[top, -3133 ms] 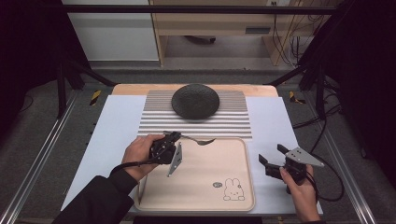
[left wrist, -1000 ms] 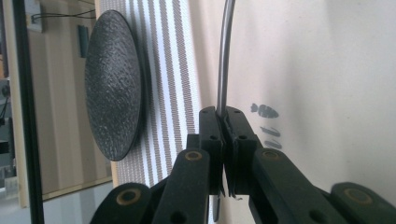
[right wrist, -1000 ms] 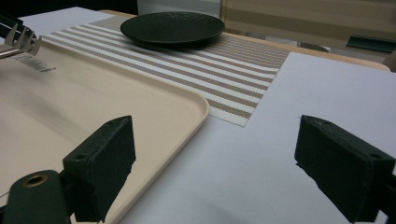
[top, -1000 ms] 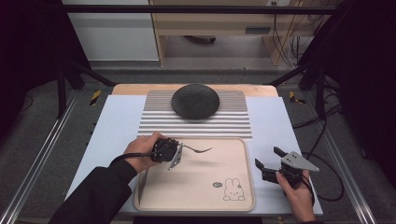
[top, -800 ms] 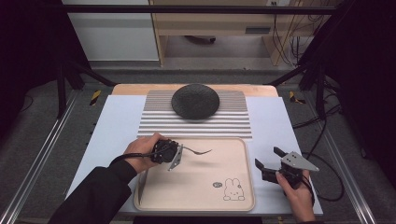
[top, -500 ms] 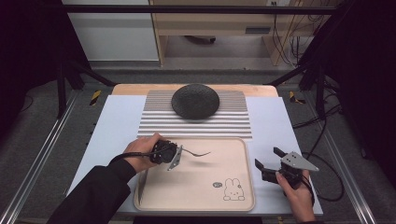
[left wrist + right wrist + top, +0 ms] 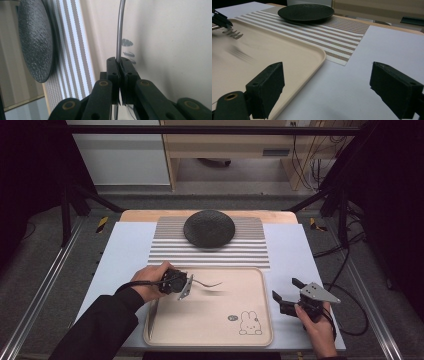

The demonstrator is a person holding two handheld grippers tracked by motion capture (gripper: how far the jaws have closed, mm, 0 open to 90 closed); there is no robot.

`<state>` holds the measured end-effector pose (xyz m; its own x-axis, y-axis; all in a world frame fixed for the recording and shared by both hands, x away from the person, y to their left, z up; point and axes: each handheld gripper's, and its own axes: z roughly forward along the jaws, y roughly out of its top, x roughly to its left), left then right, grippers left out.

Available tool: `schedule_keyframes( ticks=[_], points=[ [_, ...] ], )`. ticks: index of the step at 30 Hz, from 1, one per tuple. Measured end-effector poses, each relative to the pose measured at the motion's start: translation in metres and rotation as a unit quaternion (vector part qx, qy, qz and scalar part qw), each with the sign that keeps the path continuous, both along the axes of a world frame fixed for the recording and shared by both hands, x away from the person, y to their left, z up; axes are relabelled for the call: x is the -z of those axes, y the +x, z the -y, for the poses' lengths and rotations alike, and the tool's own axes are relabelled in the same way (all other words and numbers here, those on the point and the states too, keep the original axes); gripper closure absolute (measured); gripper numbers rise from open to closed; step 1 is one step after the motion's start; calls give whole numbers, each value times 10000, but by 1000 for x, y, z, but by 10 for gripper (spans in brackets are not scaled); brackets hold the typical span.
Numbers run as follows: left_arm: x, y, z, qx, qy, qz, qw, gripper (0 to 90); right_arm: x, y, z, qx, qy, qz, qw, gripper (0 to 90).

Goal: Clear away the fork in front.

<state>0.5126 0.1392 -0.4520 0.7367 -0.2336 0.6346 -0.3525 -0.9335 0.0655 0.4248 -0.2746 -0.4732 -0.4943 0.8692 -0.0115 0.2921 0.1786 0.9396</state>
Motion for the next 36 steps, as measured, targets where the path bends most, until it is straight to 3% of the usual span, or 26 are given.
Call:
schedule_keyframes(
  ticks=[22, 30, 36],
  points=[
    [6, 3, 12, 174, 114, -190, 9996, 869, 0, 0, 0, -1, -49, 0, 10000, 127],
    [-7, 0, 2, 65, -280, -332, 9990, 745, 1, 0, 3, 100, -38, -25, 9999, 125],
    [-16, -2, -4, -167, -693, -434, 9965, 751, 1, 0, 1, 74, -56, -34, 10000, 124]
  ],
)
